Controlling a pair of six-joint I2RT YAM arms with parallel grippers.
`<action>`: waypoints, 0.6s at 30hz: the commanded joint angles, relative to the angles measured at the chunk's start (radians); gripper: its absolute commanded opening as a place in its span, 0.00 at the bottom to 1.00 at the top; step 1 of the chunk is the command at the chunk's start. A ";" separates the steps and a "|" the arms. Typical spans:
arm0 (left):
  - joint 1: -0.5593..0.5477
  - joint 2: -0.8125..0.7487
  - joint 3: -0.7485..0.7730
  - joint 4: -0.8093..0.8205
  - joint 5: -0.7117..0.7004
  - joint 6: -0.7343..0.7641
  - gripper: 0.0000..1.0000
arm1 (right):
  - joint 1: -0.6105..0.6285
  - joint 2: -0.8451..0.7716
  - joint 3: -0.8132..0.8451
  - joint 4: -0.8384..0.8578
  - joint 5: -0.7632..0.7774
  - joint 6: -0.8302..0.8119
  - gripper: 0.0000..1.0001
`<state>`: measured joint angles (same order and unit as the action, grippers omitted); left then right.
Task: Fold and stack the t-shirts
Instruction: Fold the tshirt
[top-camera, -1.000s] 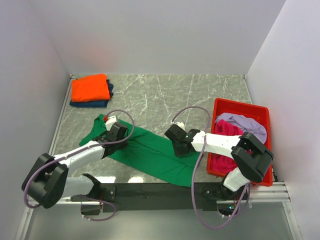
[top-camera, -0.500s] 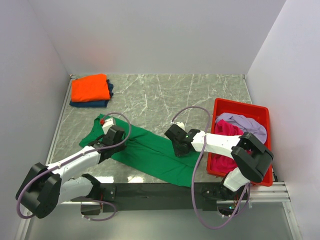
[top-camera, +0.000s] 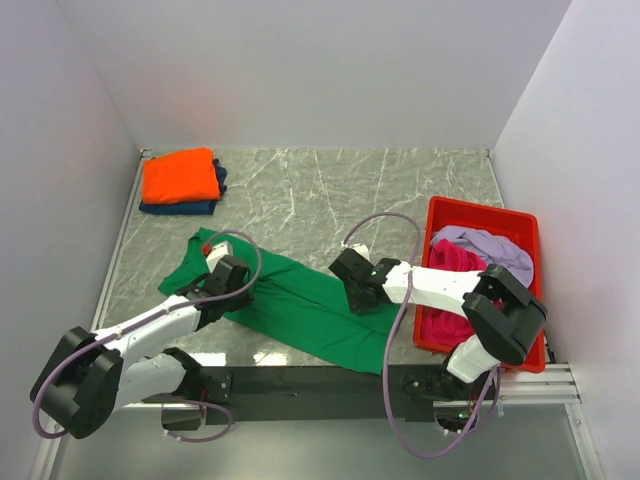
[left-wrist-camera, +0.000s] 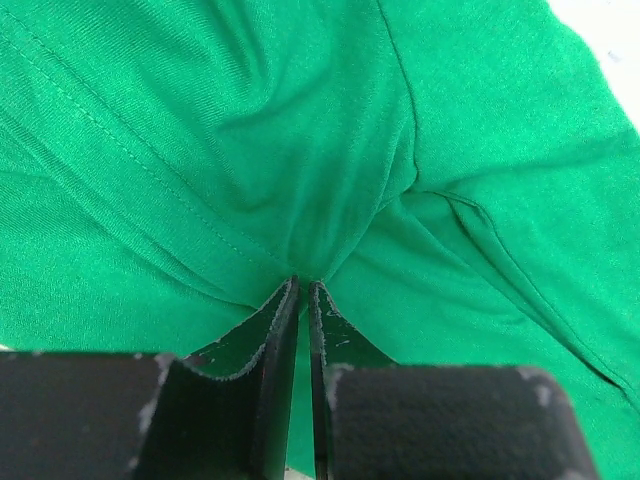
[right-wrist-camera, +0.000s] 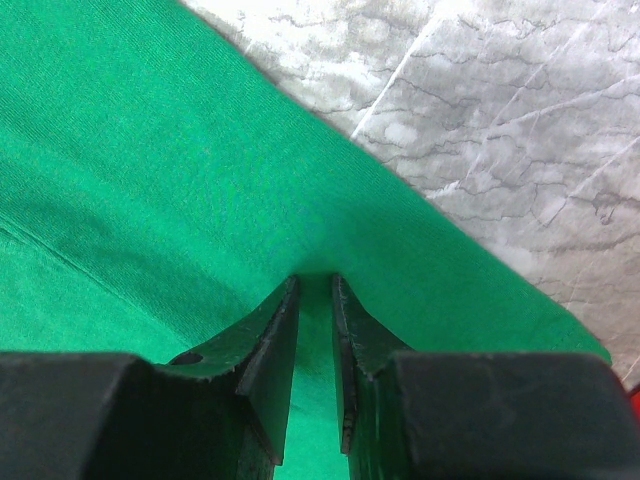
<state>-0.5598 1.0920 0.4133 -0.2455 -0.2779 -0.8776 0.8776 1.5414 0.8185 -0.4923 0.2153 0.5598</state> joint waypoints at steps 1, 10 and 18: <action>-0.005 0.003 0.028 0.000 0.016 0.014 0.16 | 0.008 -0.001 -0.024 0.015 0.009 0.011 0.27; 0.162 0.012 0.251 -0.049 -0.067 0.156 0.45 | 0.008 -0.017 -0.044 0.021 0.009 0.017 0.27; 0.363 0.236 0.341 0.092 -0.141 0.204 0.34 | 0.009 -0.021 -0.050 0.026 0.006 0.014 0.27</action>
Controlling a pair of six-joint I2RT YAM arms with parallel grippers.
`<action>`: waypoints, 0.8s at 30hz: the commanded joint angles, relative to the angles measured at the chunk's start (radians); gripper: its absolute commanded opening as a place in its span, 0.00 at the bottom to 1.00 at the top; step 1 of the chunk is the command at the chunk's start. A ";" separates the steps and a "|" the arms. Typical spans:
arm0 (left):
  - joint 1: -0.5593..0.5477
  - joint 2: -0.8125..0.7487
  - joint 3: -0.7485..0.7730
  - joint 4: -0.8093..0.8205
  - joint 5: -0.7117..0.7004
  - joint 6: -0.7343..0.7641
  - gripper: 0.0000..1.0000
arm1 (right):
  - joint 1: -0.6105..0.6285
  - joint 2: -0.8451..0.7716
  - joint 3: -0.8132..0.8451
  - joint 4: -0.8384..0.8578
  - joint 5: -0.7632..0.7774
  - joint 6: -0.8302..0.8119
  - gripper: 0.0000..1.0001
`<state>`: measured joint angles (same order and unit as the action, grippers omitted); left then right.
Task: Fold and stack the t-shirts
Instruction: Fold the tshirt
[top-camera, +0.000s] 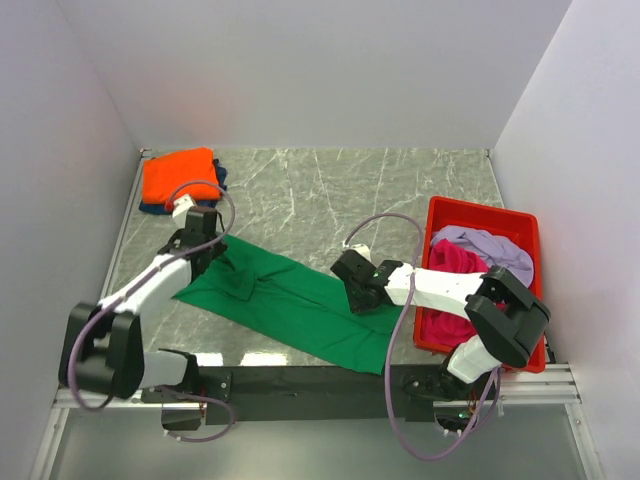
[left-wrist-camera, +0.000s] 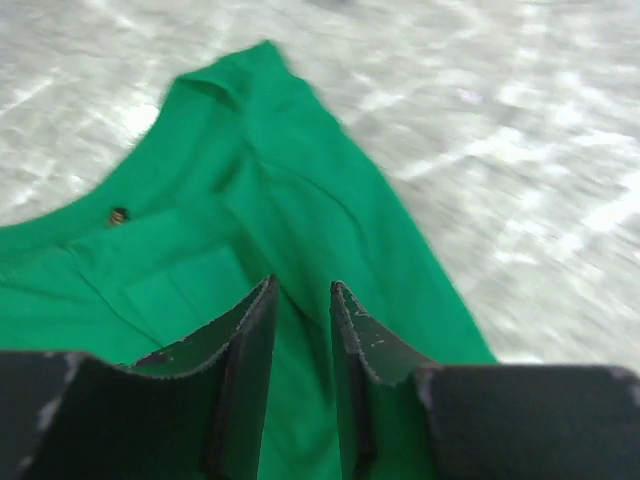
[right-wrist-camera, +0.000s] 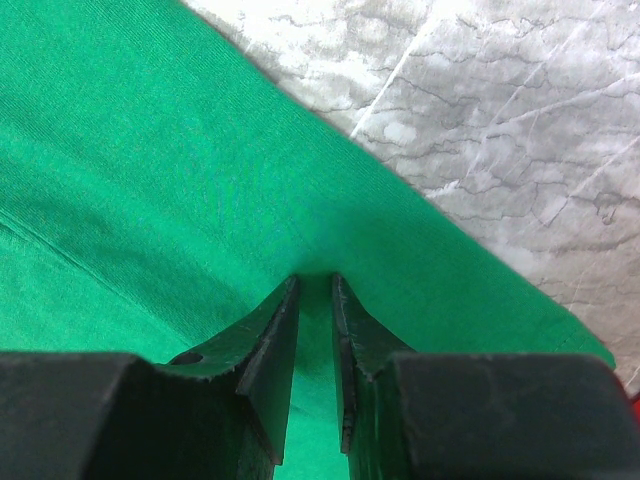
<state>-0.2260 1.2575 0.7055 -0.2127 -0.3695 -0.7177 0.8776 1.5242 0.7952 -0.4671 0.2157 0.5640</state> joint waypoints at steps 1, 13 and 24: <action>0.045 0.097 0.084 0.061 -0.054 0.047 0.33 | 0.008 -0.002 -0.030 -0.001 0.005 0.010 0.27; 0.114 0.325 0.199 0.098 -0.089 0.080 0.32 | 0.009 0.008 -0.033 0.005 -0.003 0.002 0.27; 0.148 0.388 0.227 0.121 -0.034 0.089 0.40 | 0.009 0.011 -0.027 -0.001 -0.004 -0.004 0.27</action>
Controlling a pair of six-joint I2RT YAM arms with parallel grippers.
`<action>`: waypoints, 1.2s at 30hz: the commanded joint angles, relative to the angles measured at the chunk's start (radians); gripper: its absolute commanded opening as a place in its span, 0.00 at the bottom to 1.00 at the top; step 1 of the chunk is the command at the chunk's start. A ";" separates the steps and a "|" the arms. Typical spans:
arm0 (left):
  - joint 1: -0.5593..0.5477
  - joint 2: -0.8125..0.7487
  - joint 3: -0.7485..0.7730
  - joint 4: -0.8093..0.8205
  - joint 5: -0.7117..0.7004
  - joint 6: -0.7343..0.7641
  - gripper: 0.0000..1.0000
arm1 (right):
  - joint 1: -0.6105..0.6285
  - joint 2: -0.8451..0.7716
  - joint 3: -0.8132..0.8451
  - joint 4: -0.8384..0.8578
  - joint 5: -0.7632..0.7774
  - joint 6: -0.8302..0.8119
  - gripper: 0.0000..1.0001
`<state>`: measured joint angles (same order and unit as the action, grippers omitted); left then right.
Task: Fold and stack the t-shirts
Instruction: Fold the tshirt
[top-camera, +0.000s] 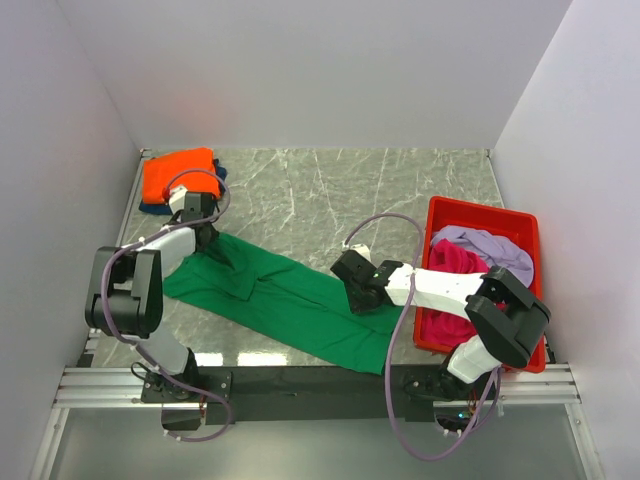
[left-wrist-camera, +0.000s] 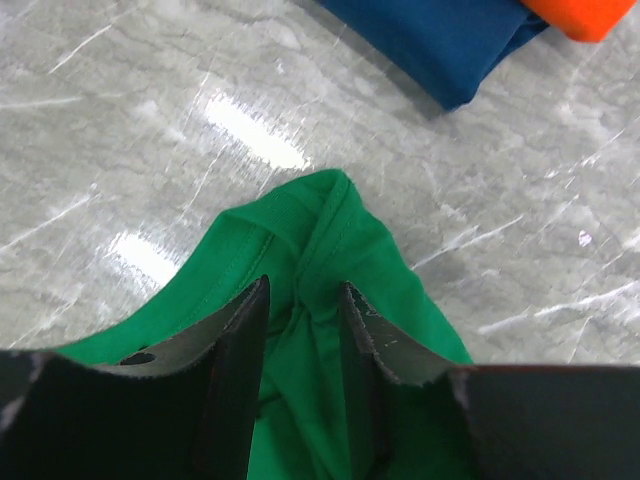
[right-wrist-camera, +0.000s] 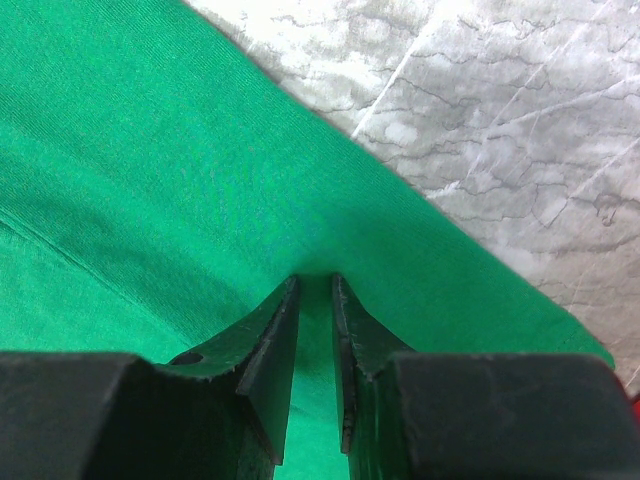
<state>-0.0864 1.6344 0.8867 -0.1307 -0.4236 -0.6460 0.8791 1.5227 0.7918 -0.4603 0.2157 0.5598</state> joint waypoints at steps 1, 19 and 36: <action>0.011 0.015 0.049 0.037 0.026 0.020 0.40 | 0.006 0.010 -0.023 -0.011 -0.004 0.000 0.27; 0.019 0.073 0.109 0.006 0.082 0.040 0.02 | 0.008 -0.018 -0.032 -0.023 0.010 0.003 0.27; 0.023 0.143 0.274 -0.056 0.102 0.069 0.04 | 0.006 -0.010 -0.020 -0.038 0.019 -0.005 0.27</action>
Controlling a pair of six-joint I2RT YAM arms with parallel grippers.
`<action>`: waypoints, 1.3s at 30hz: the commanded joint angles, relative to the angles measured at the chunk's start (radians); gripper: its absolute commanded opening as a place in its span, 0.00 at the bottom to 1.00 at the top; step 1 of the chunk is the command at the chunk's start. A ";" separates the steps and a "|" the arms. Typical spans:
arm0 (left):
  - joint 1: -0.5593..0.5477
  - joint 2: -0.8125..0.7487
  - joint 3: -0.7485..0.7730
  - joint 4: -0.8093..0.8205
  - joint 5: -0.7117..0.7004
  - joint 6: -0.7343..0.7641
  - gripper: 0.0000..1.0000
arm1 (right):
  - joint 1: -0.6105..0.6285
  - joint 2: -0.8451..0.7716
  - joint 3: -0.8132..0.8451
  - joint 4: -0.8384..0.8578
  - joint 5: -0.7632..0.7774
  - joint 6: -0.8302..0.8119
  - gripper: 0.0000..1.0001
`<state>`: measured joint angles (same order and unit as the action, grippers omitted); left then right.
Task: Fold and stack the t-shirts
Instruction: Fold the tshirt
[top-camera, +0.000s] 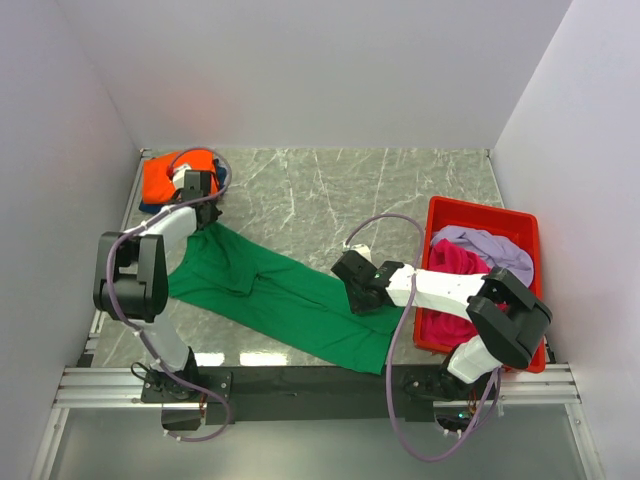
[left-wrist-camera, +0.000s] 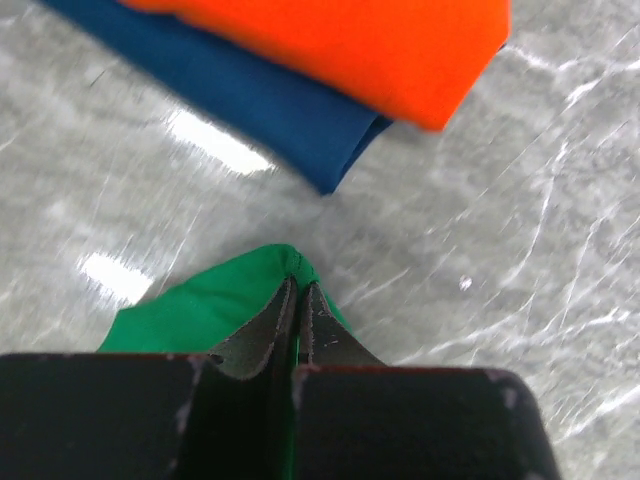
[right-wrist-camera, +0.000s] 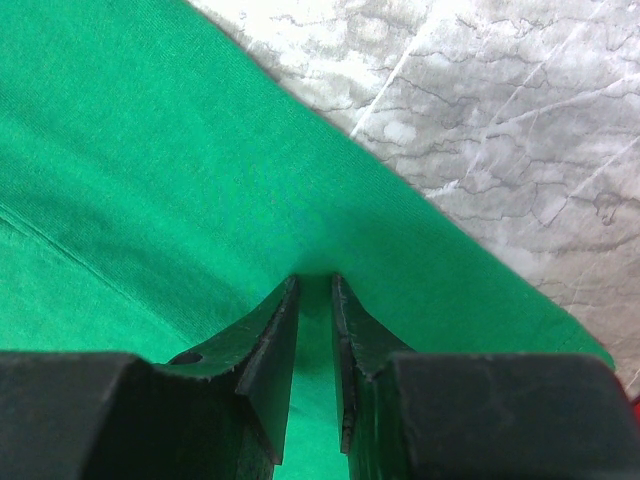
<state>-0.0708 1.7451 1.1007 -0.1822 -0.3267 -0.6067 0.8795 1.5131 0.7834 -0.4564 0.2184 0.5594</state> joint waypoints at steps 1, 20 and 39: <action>0.009 0.054 0.074 -0.008 0.003 0.033 0.04 | 0.006 0.001 -0.012 -0.042 0.018 -0.004 0.27; 0.019 0.137 0.179 -0.016 0.031 0.068 0.50 | 0.006 0.033 -0.006 -0.044 0.019 0.000 0.27; 0.019 -0.070 -0.057 -0.002 0.061 0.036 0.44 | 0.007 0.019 -0.018 -0.039 0.013 0.007 0.27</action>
<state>-0.0555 1.7802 1.0950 -0.2008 -0.2810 -0.5468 0.8795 1.5162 0.7853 -0.4576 0.2192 0.5598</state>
